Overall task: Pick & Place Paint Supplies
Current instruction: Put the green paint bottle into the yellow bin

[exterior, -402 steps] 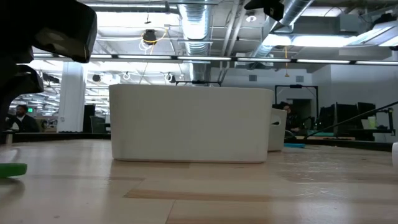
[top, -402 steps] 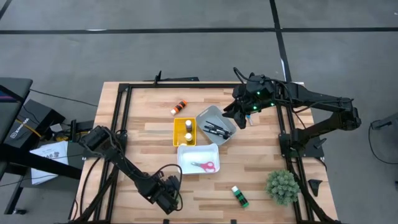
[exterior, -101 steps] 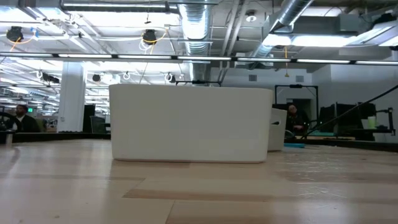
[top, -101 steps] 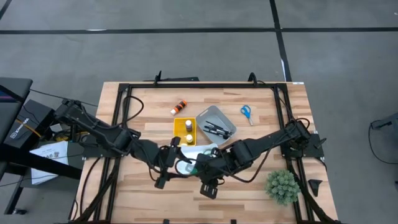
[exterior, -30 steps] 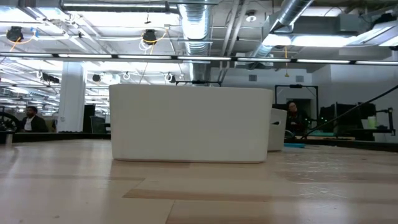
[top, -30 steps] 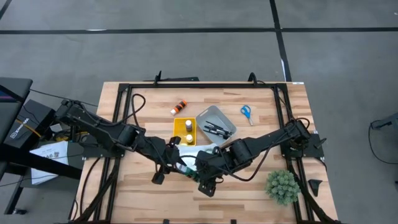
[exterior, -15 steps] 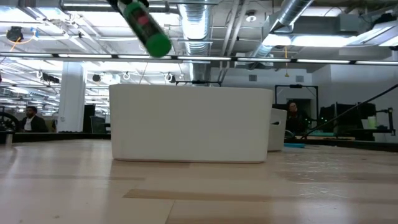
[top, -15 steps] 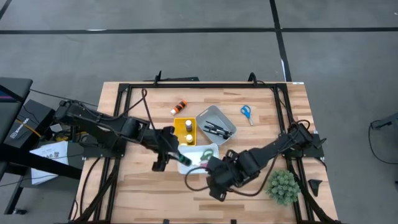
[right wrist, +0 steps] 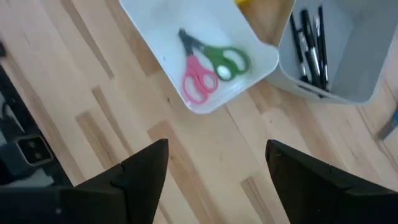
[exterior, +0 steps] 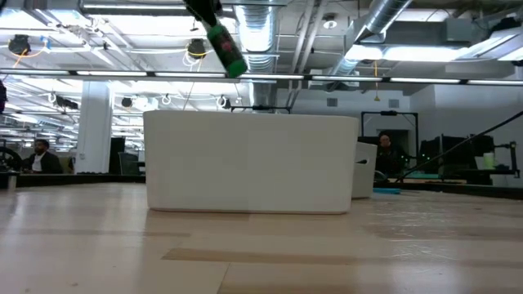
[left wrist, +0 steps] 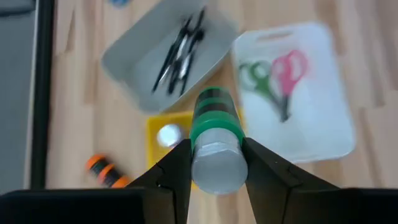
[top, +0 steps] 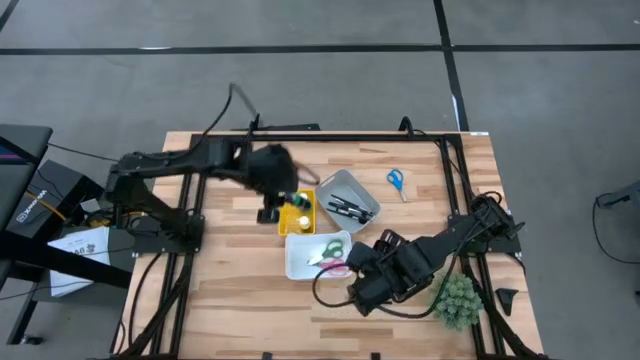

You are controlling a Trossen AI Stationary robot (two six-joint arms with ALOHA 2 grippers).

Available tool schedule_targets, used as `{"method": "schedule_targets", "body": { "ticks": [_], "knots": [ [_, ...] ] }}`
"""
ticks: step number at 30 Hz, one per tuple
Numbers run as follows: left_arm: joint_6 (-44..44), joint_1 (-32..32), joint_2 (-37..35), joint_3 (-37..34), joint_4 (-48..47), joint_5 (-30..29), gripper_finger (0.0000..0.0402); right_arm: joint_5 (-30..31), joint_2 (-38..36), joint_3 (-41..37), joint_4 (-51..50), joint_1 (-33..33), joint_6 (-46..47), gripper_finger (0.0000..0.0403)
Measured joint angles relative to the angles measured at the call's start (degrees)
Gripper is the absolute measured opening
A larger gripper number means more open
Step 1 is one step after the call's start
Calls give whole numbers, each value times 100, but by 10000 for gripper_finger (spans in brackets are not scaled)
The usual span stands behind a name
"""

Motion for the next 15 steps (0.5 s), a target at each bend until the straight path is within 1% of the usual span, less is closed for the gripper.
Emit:
{"method": "schedule_targets", "body": {
  "ticks": [4,8,10,13,15],
  "knots": [
    [447,406,668,946,-868,1,110,98,-319,-274,10,2,65,265],
    [749,623,1200,1606,-1693,-10,110,76,-749,-965,113,24,301,265],
    [764,648,1419,1772,-2047,-2,110,46,-922,-1304,318,39,416,265],
    [772,626,1654,1803,-2513,13,110,33,-1202,-1717,596,60,557,265],
    [738,565,1756,1765,-2541,7,110,28,-1381,-1962,692,61,577,265]
  ]
}}
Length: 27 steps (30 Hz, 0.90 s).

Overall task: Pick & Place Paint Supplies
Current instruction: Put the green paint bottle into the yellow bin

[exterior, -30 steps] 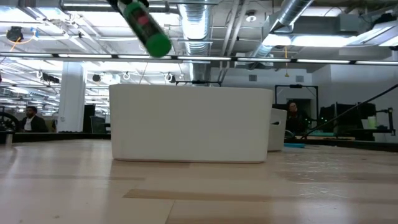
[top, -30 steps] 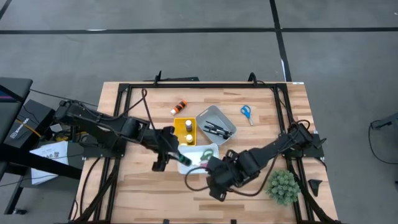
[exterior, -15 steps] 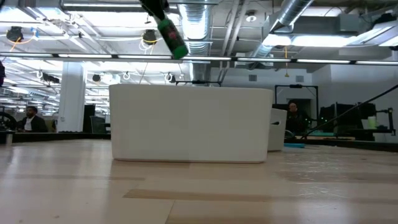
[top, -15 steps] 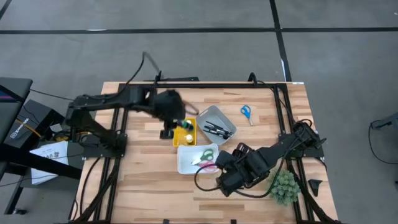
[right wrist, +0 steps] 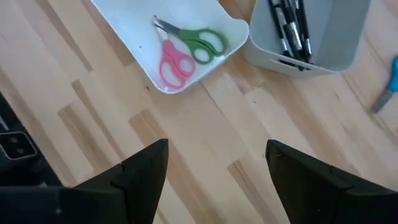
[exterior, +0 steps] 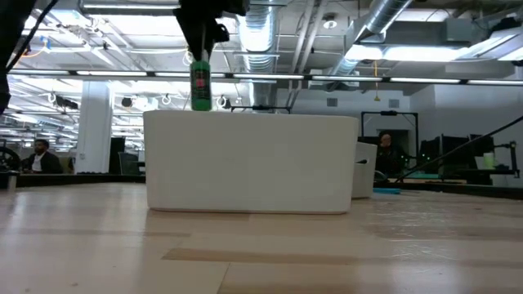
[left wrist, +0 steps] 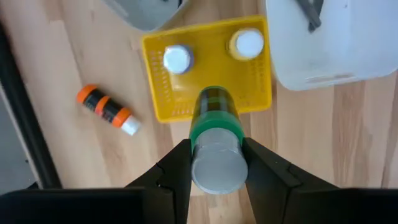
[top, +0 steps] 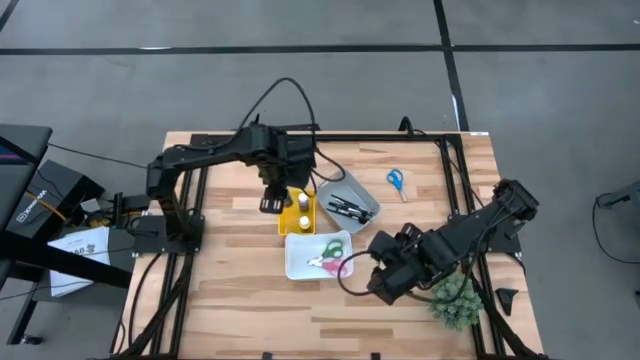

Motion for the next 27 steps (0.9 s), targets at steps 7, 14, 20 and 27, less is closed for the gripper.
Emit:
{"method": "schedule_targets", "body": {
  "ticks": [7,14,20,27],
  "knots": [
    [-291,-321,33,-257,81,24,110,46,-301,-505,334,-103,-24,265],
    [-478,-476,33,-698,503,106,110,160,-415,-695,488,-201,-184,265],
    [-478,-454,33,-1186,907,107,110,199,-415,-694,434,-202,-216,265],
    [-471,-454,33,-1664,1283,195,110,198,-415,-694,413,-205,-214,265]
  ]
}}
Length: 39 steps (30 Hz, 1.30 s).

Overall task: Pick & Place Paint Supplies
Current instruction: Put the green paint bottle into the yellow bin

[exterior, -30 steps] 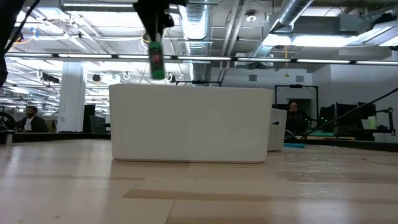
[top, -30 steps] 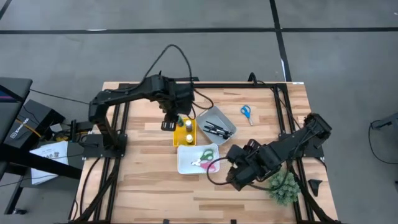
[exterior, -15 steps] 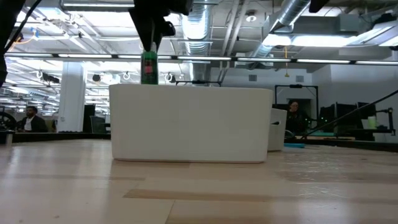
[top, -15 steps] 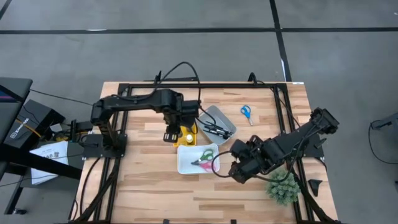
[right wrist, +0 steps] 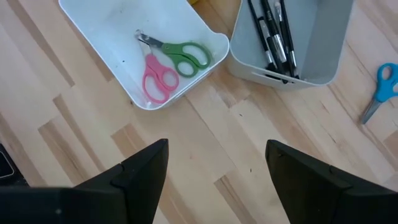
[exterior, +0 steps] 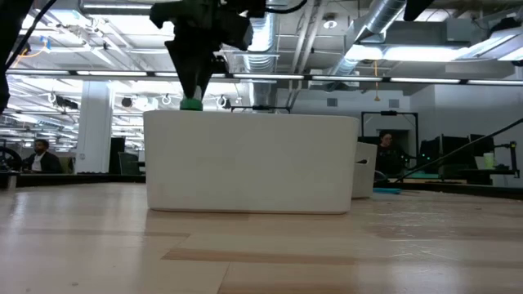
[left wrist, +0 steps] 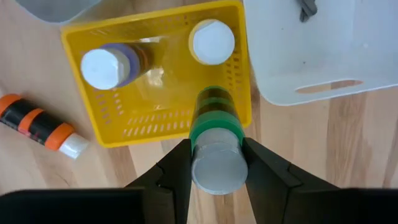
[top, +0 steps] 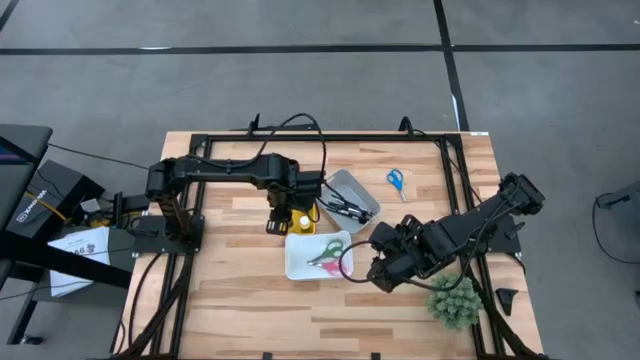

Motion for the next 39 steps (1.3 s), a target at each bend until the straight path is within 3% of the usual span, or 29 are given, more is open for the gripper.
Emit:
{"method": "schedule_targets", "body": {
  "ticks": [20,39],
  "knots": [
    [10,0,0,-884,973,4,110,-1,2,0,-23,0,4,265],
    [-5,0,-2,-1220,1380,1,110,-3,4,0,-45,4,20,265]
  ]
}}
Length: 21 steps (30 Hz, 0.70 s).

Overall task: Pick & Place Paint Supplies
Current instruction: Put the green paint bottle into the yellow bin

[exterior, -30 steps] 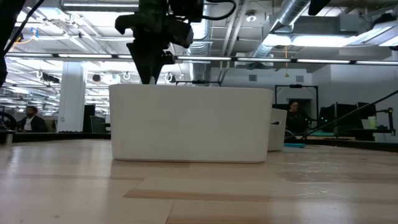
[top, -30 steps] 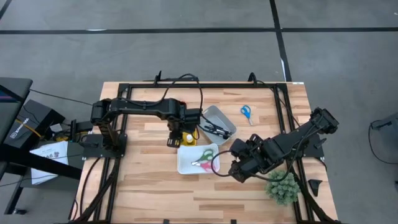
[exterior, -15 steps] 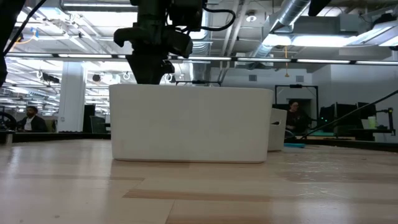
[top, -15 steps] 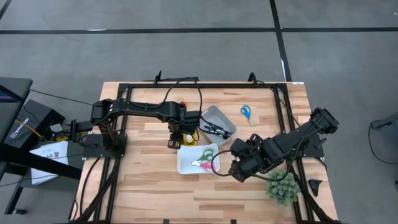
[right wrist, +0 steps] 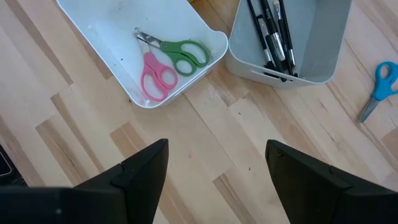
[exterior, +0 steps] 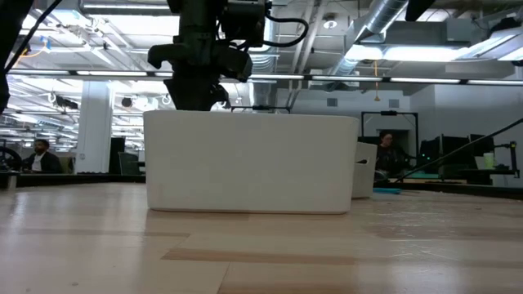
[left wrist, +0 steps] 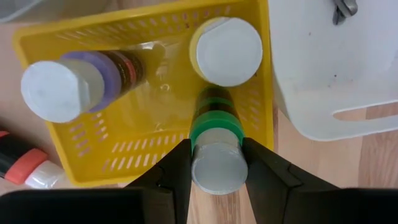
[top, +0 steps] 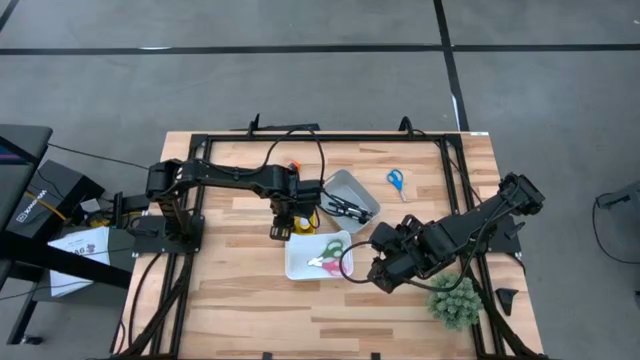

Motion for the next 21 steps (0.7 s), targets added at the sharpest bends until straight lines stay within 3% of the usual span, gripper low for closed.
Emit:
{"method": "schedule_targets", "body": {
  "ticks": [4,11,21],
  "knots": [
    [-2,0,0,0,65,1,111,0,0,0,0,0,0,265],
    [-4,0,0,0,70,1,161,-22,0,0,0,0,0,265],
    [4,0,-80,4,2,1,170,-22,0,0,-8,0,0,265]
  ]
}}
